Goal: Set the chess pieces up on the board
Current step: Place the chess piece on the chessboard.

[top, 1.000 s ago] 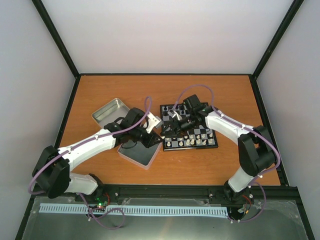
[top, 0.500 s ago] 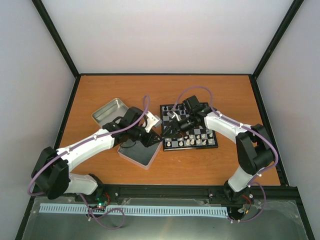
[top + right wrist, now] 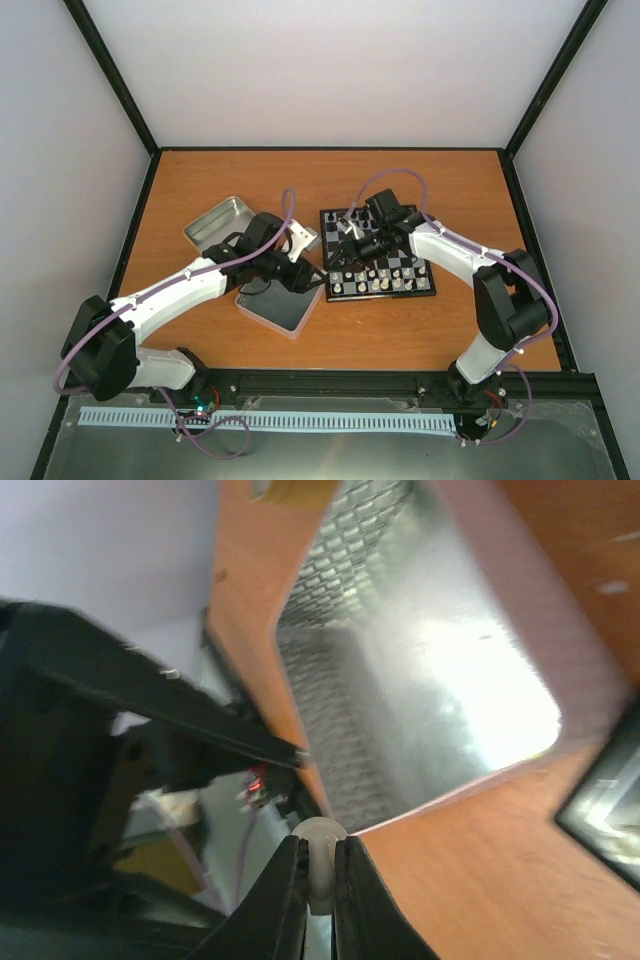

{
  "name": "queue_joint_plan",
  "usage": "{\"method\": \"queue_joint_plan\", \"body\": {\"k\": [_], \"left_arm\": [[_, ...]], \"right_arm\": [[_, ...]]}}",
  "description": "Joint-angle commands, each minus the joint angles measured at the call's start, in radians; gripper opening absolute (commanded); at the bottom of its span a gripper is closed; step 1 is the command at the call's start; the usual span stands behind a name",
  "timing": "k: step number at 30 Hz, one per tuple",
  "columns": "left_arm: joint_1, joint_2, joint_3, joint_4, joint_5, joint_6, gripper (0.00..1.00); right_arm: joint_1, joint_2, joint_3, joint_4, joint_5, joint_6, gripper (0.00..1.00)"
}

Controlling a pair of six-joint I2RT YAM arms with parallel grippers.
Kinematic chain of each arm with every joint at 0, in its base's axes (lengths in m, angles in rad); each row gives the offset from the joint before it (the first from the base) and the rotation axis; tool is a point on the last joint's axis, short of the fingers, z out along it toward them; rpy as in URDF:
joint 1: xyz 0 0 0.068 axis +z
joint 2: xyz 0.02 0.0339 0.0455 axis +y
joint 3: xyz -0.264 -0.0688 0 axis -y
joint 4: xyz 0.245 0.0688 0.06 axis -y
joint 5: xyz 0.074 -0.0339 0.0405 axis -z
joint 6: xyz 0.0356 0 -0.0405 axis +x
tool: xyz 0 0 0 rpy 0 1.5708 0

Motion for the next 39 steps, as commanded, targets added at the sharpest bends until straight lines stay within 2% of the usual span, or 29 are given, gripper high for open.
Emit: {"method": "queue_joint_plan", "body": {"k": [1,5,9,11,18,25,39], "left_arm": [[0.007,-0.024,0.014,-0.001,-0.122,-0.032,0.62],[0.01,-0.042,-0.021,-0.013,-0.272,-0.084,0.73],[0.012,-0.042,-0.003,-0.055,-0.434,-0.141,0.74],[0.014,-0.044,-0.005,-0.063,-0.511,-0.169,0.75],[0.022,-0.069,-0.009,-0.064,-0.611,-0.237,0.76],[0.028,-0.093,-0.019,-0.066,-0.644,-0.261,0.77],[0.032,-0.105,-0.03,-0.072,-0.655,-0.274,0.79]], "right_arm": [[0.003,-0.06,0.073,-0.165,0.33,-0.047,0.03],[0.042,-0.104,0.104,-0.3,0.731,-0.078,0.03],[0.135,-0.098,0.129,-0.392,0.993,-0.077,0.03],[0.171,-0.083,0.131,-0.421,1.043,-0.068,0.03],[0.225,-0.022,0.132,-0.398,1.081,-0.061,0.03],[0.234,0.036,0.11,-0.303,0.97,-0.113,0.06],[0.246,0.104,0.092,-0.271,0.979,-0.136,0.07]]}}
